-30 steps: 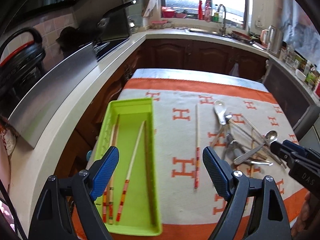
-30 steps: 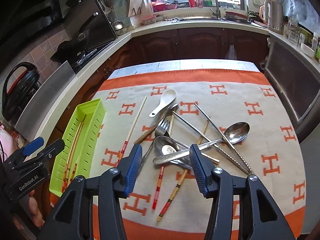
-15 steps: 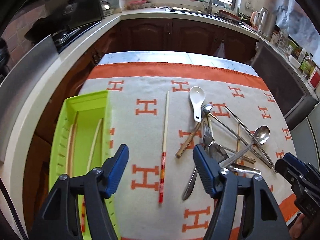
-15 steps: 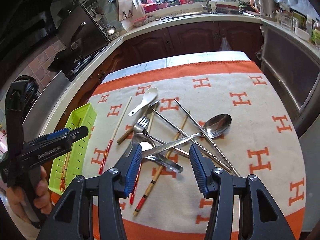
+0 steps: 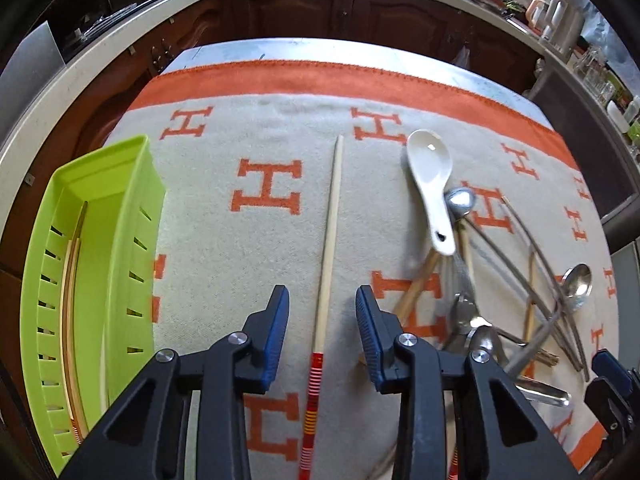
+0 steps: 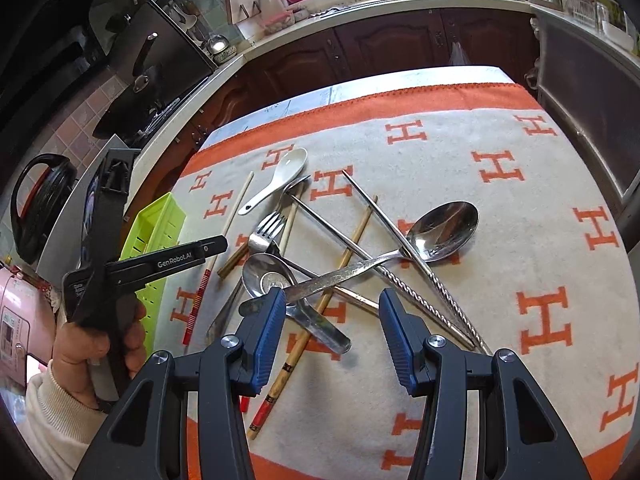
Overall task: Organize utensils
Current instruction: 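Reach the left tool to a red-banded chopstick on the blanket and grasp it, then lower the red-banded chopstick into the green tray and open the left tool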
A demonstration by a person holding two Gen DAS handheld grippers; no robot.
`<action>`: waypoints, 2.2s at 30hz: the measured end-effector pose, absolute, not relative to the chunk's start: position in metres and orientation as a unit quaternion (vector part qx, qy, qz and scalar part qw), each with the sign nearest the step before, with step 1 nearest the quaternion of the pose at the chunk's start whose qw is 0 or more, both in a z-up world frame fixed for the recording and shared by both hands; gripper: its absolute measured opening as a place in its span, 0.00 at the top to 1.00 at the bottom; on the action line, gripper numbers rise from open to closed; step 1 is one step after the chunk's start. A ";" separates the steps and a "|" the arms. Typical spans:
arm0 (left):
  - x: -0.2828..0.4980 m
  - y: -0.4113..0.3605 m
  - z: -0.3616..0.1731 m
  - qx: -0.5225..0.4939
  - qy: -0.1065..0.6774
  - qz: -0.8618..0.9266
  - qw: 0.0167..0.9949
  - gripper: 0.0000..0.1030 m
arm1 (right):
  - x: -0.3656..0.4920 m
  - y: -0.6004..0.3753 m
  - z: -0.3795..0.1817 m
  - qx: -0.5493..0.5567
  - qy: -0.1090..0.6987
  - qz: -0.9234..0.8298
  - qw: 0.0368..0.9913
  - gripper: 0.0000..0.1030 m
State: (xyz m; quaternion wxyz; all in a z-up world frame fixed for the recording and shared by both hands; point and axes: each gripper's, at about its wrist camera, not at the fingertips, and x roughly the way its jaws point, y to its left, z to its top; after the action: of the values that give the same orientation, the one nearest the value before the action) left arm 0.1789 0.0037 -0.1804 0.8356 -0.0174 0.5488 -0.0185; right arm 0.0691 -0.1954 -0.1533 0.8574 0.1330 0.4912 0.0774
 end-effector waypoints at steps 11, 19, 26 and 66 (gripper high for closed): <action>0.176 -0.009 -0.183 0.027 0.525 -0.009 0.850 0.96 | 0.077 -0.201 -0.171 0.147 0.505 0.083 0.846 0.51; 0.169 -0.003 -0.177 0.014 0.516 -0.008 0.856 0.97 | 0.069 -0.214 -0.169 0.160 0.500 0.070 0.848 0.52; 0.141 0.011 -0.128 -0.007 0.483 -0.022 0.875 0.97 | 0.058 -0.227 -0.164 0.166 0.497 0.052 0.850 0.53; 0.051 0.114 -0.167 -0.053 0.534 -0.004 0.844 0.85 | 0.050 -0.106 -0.143 0.069 0.540 0.106 0.832 0.57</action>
State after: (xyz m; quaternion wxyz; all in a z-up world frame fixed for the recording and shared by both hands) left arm 0.0509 0.1143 -0.1673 0.8439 -0.0531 0.5339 -0.0038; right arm 0.0501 -0.1058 -0.1430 0.8323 0.0688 0.5397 0.1062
